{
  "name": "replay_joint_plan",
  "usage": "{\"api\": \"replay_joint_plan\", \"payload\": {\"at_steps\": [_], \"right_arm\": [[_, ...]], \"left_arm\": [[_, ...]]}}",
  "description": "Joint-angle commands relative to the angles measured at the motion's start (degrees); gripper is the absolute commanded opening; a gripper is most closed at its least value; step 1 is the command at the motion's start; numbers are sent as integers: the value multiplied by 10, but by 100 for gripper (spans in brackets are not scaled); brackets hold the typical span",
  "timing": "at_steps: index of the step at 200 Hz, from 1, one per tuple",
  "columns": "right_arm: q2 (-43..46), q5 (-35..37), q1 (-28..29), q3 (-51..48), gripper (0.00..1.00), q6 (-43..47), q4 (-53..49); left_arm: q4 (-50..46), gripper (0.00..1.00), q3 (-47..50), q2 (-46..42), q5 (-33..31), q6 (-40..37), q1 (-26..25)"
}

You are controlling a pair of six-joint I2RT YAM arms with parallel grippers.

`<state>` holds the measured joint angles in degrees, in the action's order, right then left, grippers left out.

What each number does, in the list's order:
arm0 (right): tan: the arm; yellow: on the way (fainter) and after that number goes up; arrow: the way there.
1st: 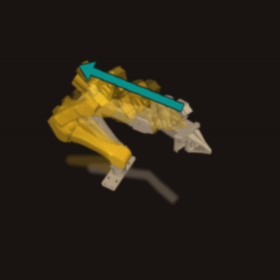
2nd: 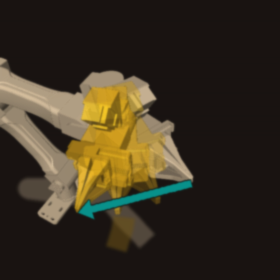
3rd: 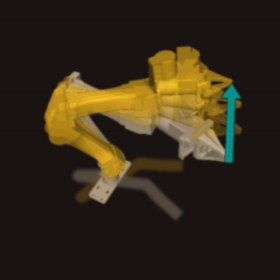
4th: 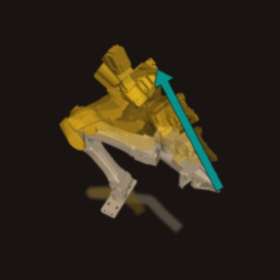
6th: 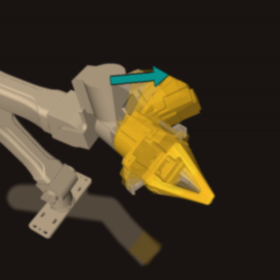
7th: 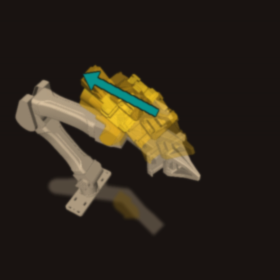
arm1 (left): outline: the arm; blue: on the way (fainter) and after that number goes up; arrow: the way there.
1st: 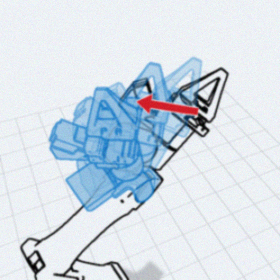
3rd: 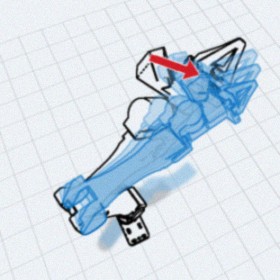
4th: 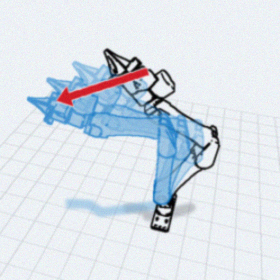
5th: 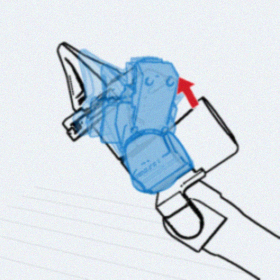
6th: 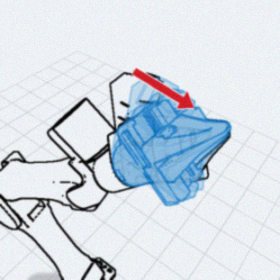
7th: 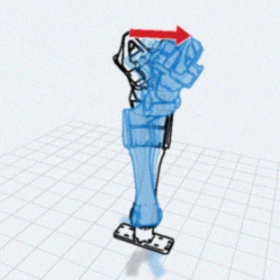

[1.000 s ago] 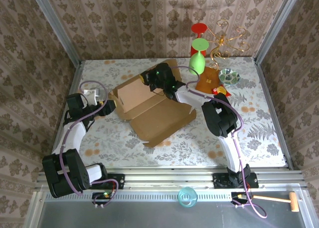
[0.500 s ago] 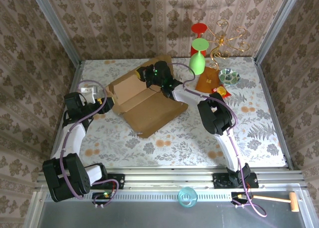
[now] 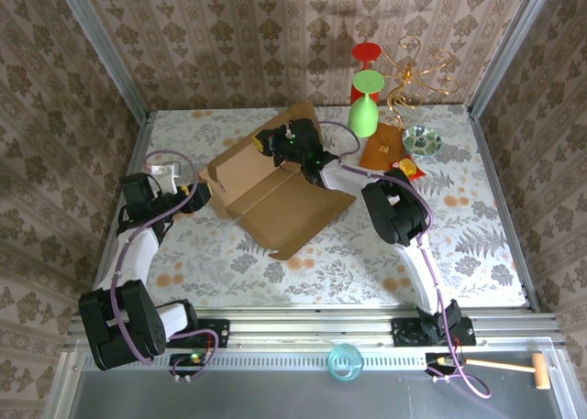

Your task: Fold the paper box

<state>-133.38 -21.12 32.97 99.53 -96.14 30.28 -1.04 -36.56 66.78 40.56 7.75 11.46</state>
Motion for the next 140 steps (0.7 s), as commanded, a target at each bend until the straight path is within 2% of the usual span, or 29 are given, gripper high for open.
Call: {"api": "replay_joint_plan", "payload": {"at_steps": [1,52,84,113,140], "right_arm": [[-14,-21,-2,10,0,10,12],[-15,-23,-1,3,0,12,58],[-19,-12,1,-11,0,0,118],[-36,-9,2,9,0,-6,138],[-51,-8,2,22,0,-6,138]], "left_arm": [[-18,67,5,-3,13,-9,2],[-35,71,-1,-30,3,8,2],[-21,73,-28,-37,-11,66,9],[-13,73,-73,-29,-64,138,31],[-13,73,-108,-16,-80,155,35]]}}
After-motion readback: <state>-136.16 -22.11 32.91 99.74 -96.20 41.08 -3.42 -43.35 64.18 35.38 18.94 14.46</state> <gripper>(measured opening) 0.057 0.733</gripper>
